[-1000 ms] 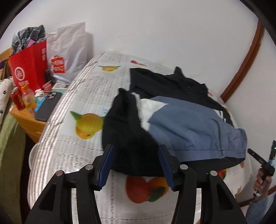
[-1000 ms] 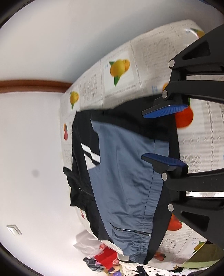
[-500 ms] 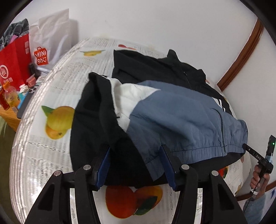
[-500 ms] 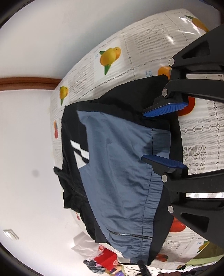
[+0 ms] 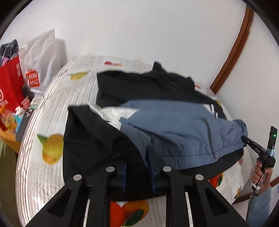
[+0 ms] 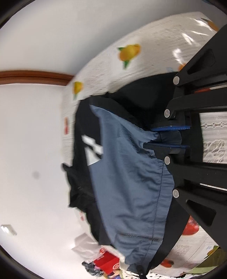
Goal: Fold large clothes
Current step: 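Grasp the jacket hem with both grippers, then fold the held hem up toward the collar with both grippers, release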
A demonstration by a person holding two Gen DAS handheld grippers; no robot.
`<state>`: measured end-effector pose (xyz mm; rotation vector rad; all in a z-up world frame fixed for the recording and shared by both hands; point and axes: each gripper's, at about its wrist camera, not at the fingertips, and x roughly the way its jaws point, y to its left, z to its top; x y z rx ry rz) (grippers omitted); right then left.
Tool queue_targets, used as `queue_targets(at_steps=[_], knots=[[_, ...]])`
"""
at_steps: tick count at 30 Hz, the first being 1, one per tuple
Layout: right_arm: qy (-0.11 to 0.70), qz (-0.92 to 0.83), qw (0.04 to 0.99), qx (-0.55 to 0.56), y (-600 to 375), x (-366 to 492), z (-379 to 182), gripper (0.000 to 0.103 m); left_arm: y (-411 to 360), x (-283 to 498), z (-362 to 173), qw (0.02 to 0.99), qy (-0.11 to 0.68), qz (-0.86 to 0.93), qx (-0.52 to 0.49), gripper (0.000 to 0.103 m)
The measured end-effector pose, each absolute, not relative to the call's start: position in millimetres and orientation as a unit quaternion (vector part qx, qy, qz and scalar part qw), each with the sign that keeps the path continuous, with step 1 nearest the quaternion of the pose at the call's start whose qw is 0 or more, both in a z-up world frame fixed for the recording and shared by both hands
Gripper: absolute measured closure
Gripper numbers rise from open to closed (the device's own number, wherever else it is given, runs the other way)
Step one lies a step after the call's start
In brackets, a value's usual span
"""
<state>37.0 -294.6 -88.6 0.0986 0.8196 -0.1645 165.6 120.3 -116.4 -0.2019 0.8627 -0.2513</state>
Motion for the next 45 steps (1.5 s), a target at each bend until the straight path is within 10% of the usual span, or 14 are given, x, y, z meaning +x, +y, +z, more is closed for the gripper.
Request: queue_targets(at_steps=[16,32,45], knots=[[0.309,-0.078,0.944,0.083,-320,98,-27,0.092,103,256,-78,0.921,0.365,-0.12,-0.069,0.09],[0.363,-0.101,0.92,0.107,-355,199,-90,0.086,96,356,-137,0.892,0.428,-0.117,-0.08,0.081],[0.307,-0.079,0.943,0.105,-352,191,-41,0.059,80,336,-92,0.917,0.357,-0.168,-0.062,0.031]])
